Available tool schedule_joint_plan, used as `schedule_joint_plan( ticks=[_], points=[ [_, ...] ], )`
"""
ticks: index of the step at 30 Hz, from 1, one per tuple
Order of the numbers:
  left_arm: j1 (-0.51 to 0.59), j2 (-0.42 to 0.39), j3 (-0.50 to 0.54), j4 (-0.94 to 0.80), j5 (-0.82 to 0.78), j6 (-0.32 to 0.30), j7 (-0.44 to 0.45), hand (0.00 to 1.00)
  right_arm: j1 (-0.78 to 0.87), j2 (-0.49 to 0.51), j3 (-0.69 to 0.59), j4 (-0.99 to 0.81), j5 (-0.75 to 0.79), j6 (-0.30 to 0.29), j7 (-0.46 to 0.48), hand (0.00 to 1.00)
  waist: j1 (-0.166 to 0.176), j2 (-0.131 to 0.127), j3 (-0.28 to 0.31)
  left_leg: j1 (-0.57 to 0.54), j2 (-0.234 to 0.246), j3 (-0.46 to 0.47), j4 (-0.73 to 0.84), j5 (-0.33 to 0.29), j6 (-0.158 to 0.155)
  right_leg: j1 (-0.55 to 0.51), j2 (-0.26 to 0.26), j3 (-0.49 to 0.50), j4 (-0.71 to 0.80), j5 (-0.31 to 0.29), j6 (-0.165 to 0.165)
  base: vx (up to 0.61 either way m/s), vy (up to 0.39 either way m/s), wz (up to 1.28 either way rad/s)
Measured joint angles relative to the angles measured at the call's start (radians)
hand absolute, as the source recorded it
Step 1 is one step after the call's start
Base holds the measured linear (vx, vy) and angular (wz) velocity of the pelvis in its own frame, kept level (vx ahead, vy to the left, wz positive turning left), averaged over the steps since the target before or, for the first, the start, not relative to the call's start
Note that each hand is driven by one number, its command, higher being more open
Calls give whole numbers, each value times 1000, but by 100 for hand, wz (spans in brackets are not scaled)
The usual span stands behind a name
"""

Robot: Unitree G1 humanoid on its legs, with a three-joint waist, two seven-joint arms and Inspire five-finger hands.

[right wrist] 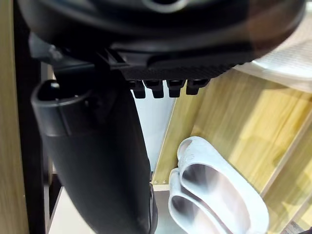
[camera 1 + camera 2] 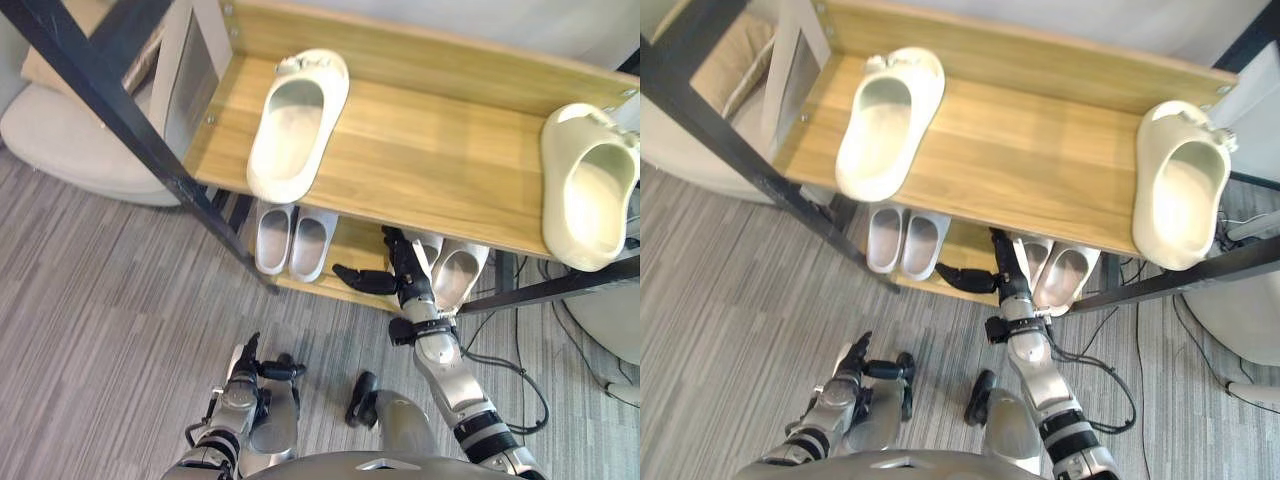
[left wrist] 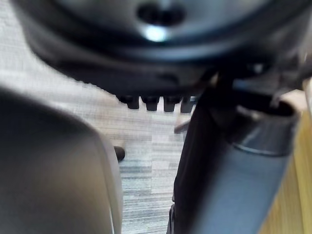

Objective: Organize the slippers on the shoe rack

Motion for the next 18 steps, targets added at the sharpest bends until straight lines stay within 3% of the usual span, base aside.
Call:
schedule_joint_plan(
  ticks=[8, 18],
  points=[
    [47, -10, -48, 5, 19, 18, -7, 100, 150, -7, -15, 157, -37, 61, 76, 100, -28, 52, -66, 105, -3, 41, -85, 20, -3, 102, 29, 40, -144, 77, 11, 13, 17, -17],
    [85, -17, -77, -24, 16, -2, -30, 100, 163, -18, -28, 319, -54, 79, 103, 100, -38, 55, -84, 156, -2, 47, -132, 52, 0, 164, 56, 56, -247, 147, -4, -73, 8, -5]
  ],
)
